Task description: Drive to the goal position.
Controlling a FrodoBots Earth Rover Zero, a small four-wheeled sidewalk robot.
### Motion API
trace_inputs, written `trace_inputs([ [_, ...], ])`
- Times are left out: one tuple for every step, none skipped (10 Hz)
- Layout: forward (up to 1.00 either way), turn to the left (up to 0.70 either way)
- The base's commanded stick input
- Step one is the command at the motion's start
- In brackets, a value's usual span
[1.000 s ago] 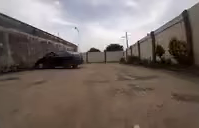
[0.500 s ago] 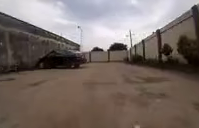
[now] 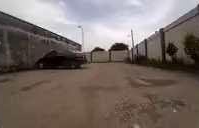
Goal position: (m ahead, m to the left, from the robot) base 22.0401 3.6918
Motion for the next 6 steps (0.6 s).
trace_inputs([
  [0.70, 0.00],
  [0.70, 0.00],
  [0.70, 0.00],
  [0.70, 0.00],
  [0.70, 0.00],
  [0.70, 0.00],
])
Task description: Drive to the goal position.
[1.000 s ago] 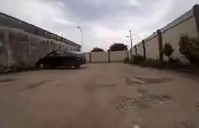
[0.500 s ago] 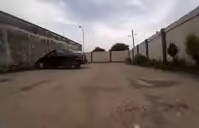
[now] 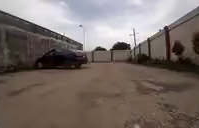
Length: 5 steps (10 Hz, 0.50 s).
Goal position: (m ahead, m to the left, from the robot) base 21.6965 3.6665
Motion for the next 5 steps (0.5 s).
trace_inputs([
  [0.70, 0.00],
  [0.70, 0.00],
  [0.70, 0.00],
  [0.70, 0.00],
  [0.70, 0.00],
])
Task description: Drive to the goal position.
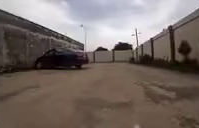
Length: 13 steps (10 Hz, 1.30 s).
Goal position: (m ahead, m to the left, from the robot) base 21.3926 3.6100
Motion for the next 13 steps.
trace_inputs([
  [0.70, 0.00],
  [0.70, 0.00],
  [0.70, 0.00],
  [0.70, 0.00],
  [0.70, 0.00],
  [0.70, 0.00],
  [0.70, 0.00],
  [0.70, 0.00],
  [0.70, 0.00],
  [0.70, 0.00],
  [0.70, 0.00],
  [0.70, -0.18],
  [0.70, -0.34],
])
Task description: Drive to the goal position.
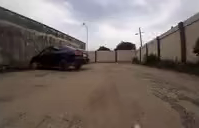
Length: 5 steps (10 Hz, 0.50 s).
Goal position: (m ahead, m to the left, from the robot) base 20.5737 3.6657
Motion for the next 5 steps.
trace_inputs([
  [0.70, -0.30],
  [0.70, -0.12],
  [0.70, 0.00],
  [0.70, 0.00],
  [0.70, -0.25],
])
